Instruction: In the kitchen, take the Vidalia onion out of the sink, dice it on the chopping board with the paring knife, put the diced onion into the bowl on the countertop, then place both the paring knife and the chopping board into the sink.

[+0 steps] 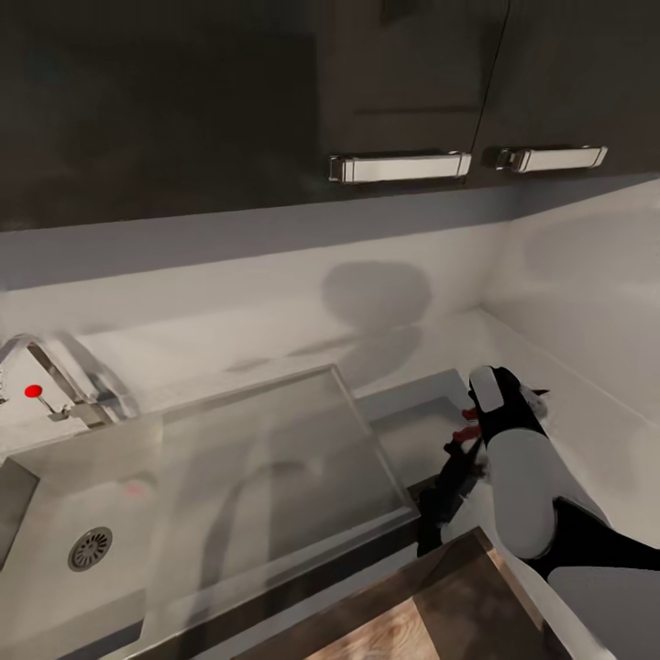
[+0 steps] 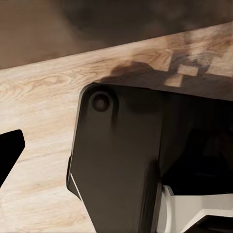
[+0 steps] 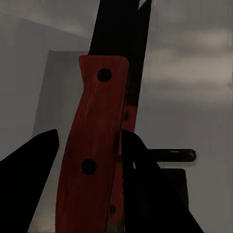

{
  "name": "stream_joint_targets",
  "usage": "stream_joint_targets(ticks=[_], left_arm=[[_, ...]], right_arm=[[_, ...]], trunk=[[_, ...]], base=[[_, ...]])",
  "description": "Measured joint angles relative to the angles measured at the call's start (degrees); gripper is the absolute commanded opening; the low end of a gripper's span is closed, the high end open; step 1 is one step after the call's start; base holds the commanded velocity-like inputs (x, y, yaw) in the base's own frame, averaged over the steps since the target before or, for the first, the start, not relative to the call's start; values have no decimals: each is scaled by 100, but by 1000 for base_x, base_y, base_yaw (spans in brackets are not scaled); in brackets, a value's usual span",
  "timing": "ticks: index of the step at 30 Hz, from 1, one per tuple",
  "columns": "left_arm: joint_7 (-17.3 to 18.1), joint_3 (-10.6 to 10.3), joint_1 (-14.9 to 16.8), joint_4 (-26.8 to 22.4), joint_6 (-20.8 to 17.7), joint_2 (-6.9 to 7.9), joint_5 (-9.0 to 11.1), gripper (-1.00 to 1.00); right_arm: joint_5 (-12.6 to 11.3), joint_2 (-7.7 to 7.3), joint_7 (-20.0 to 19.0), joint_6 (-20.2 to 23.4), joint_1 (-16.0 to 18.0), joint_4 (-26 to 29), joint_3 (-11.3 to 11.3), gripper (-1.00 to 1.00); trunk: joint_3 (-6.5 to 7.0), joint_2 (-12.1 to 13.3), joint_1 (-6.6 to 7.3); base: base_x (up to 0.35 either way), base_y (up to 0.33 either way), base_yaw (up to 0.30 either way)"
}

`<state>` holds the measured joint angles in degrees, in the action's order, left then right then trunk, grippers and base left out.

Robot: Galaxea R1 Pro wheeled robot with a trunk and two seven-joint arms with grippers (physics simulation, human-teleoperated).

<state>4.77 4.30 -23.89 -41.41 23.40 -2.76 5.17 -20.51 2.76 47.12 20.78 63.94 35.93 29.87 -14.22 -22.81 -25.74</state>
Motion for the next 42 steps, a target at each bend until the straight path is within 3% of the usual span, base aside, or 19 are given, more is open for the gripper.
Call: stream_joint_targets(ticks=[5,8,20,29,37,42], left_arm=[[0,0,0,15,-5,-6,0,100],[0,0,0,16,-5,-5,0,100],[0,-1,0,35,-3,-9,-3,100],[0,-1,0,68,0,-9,-16,100],[0,-1,-1,69,0,-9,-16,100],[0,0,-1,68,-1,-9,-20,100]], right_arm=[[-4,10,-10,2,0,149,-1023,-100],[-7,32,-6,12,0,258,-1280,-100],[-9,62,-9,39,0,561,-1939,-100],[-8,75,-20,66,0,709,-2104,-100],[-33,138,-33,212,0,781,-2765,-100],[-38,198,-397,227,-1,784,-2855,-100]], trunk=[[45,0,0],[72,0,0],[180,1,-1],[262,1,-2],[331,1,-3],[374,2,-3]], base=[[0,0,0],[0,0,0],[-23,0,0],[-177,0,0],[-242,51,0],[-269,142,4]])
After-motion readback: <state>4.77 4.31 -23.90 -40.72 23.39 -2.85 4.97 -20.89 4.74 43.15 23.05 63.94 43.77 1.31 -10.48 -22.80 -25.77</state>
